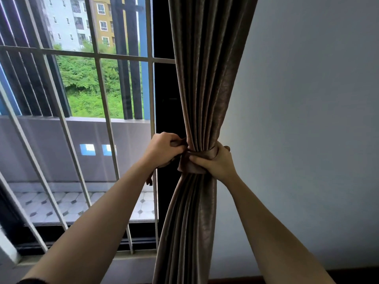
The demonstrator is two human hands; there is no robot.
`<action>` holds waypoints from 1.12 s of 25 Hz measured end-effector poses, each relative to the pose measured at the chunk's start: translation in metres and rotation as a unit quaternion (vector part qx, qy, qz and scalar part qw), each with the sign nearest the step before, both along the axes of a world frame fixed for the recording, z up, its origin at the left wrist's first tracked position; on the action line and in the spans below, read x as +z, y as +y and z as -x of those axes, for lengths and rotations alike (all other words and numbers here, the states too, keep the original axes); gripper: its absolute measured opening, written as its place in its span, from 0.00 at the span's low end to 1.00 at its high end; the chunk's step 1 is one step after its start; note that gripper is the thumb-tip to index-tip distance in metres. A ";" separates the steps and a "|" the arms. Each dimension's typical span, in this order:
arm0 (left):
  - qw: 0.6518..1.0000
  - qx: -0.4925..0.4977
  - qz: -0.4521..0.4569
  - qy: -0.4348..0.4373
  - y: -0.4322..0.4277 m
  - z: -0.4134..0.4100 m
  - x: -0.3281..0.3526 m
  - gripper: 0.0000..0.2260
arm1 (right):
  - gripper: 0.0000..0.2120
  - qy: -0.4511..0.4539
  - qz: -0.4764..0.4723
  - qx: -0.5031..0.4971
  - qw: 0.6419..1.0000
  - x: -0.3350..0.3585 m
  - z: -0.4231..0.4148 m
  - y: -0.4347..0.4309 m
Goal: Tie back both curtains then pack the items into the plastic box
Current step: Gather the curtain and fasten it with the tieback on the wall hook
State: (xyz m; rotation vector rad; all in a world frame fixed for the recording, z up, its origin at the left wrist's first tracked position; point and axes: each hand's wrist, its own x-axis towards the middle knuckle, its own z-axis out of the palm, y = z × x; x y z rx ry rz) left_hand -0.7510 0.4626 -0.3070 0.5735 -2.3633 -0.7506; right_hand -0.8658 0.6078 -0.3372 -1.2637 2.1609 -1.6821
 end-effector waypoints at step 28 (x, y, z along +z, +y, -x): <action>0.999 -0.030 -0.024 -0.034 0.016 -0.021 0.011 0.06 | 0.63 -0.010 0.044 0.112 0.993 0.005 -0.011 0.014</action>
